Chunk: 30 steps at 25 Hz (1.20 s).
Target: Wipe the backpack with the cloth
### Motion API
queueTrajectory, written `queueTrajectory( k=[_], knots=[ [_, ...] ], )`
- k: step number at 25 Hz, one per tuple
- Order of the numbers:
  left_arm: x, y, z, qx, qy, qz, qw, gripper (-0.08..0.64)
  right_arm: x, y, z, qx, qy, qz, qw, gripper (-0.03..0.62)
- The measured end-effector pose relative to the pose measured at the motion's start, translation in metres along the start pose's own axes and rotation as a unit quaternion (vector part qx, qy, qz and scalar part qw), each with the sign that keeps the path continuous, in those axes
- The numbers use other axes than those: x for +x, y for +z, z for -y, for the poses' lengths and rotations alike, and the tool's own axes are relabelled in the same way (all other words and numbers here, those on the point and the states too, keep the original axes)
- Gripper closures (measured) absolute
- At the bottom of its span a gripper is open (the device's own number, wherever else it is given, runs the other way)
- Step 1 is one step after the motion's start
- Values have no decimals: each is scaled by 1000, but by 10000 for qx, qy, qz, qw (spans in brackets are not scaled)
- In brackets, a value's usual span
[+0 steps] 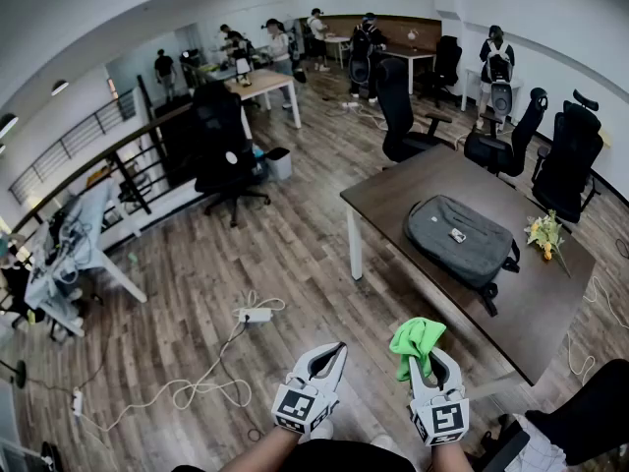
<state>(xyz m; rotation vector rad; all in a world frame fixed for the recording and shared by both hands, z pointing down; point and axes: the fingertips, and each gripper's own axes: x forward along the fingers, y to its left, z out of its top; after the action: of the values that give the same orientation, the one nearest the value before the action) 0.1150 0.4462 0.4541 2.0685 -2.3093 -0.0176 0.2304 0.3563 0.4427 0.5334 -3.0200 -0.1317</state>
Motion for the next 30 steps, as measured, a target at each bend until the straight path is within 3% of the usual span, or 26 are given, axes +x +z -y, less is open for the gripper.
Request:
queueTrajectory(
  k=[6, 10, 19, 25, 30],
  knots=[
    [-7, 1, -18, -1, 36, 17, 10000, 541, 15, 9, -19, 190, 164, 9, 9997, 497],
    [-6, 7, -29, 16, -25, 82, 10000, 541, 31, 19, -27, 54, 212, 68, 9997, 497],
    [-8, -2, -83, 237, -83, 35, 9997, 541, 73, 7, -38, 288, -57, 46, 9996, 492],
    [-4, -7, -118, 262, -258, 84, 9993, 541, 107, -5, -58, 445, -104, -119, 9989, 491],
    [11, -5, -131, 146, -436, 56, 9989, 541, 129, -9, -64, 283, -13, -365, 9989, 492]
  ],
)
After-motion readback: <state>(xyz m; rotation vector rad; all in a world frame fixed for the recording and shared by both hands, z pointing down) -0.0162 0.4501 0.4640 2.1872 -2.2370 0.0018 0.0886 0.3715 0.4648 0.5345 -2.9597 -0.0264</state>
